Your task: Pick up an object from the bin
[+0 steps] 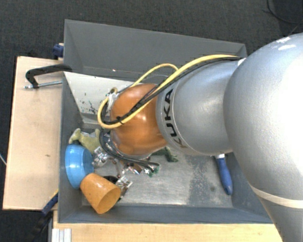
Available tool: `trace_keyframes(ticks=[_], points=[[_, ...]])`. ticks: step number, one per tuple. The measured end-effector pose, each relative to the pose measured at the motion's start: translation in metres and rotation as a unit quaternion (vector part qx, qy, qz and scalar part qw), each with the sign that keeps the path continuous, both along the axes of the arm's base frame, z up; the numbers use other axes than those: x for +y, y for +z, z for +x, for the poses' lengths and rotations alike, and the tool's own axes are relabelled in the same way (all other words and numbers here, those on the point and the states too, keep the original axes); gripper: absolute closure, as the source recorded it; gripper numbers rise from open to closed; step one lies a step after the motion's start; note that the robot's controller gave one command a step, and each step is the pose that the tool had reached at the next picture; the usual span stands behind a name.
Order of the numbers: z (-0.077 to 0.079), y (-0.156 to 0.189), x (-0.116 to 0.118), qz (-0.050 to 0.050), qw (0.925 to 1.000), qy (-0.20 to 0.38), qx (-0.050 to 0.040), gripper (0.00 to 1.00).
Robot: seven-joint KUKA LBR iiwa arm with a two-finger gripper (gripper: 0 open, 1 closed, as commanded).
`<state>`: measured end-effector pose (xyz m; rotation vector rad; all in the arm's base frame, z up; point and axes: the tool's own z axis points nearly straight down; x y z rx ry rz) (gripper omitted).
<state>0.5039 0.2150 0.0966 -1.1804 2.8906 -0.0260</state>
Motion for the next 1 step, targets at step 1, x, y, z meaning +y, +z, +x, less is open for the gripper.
trace_keyframes(ticks=[1], points=[[0.0311,-0.0193,-0.0008,-0.006,0.9900,0.140,0.0134,0.00]])
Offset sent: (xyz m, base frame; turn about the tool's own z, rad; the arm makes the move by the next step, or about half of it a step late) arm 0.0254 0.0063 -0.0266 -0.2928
